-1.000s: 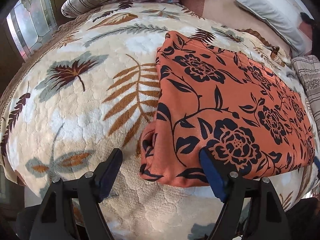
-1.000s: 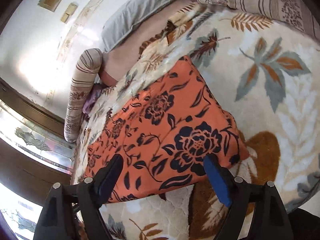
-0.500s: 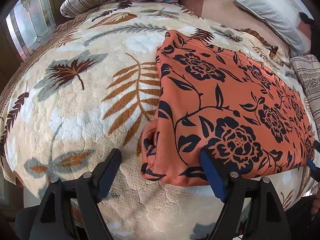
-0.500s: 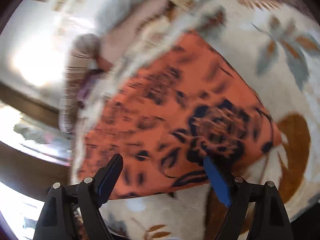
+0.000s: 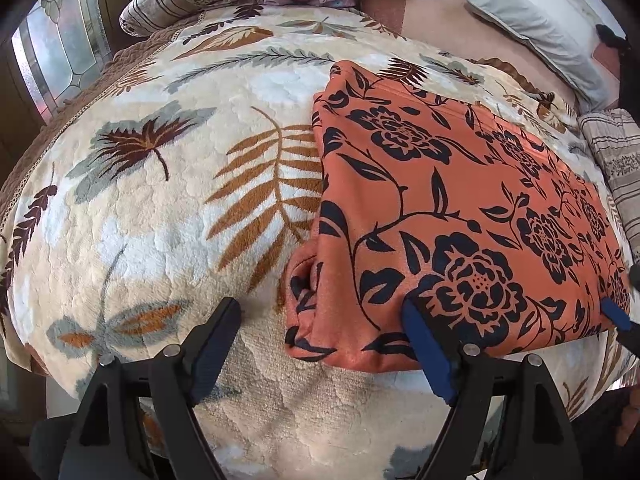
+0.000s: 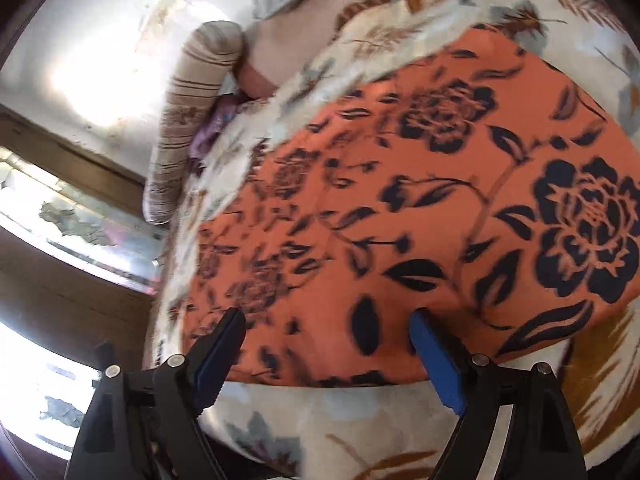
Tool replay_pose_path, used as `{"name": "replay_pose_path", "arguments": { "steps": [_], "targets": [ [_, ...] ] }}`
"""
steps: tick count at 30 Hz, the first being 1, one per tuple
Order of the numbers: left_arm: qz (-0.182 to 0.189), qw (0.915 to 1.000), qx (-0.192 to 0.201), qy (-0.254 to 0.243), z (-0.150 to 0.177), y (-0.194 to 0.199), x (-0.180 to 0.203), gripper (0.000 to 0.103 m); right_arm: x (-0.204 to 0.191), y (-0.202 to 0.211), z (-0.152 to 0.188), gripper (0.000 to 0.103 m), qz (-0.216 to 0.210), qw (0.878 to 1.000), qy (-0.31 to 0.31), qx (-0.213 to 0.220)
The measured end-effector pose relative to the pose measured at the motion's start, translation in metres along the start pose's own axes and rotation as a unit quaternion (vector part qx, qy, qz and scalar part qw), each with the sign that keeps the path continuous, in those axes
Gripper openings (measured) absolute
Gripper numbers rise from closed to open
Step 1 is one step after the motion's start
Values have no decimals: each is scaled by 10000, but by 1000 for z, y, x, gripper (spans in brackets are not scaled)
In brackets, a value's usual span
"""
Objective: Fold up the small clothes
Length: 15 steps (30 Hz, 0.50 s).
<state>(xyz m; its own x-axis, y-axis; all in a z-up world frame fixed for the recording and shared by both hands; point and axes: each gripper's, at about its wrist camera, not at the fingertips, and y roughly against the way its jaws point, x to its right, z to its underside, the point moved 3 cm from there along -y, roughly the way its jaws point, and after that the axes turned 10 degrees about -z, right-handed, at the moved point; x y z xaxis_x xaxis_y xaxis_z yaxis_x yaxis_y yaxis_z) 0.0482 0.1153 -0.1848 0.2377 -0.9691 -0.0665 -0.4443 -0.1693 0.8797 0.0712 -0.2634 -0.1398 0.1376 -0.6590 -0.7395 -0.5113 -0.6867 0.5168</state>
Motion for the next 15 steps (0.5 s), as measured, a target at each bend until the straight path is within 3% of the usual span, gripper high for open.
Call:
{"name": "replay_pose_path", "arguments": {
  "steps": [3,6,12,15],
  "targets": [
    [-25,10000,2,13,0,0,1,84,-16,-9,0,87,-158,9995,282,-52],
    [-33,10000,-34,25,0,0,1,84,4,-33,6,86,-55,9993,-68,-377],
    [-133,9997,153,119,-5,15,-3,84,-1,19,11,86,-247,9994,-213,124],
    [-31,9987,508,73,-13,36,7,84,35,54,24,86,-198,9935,-958,587]
  ]
}}
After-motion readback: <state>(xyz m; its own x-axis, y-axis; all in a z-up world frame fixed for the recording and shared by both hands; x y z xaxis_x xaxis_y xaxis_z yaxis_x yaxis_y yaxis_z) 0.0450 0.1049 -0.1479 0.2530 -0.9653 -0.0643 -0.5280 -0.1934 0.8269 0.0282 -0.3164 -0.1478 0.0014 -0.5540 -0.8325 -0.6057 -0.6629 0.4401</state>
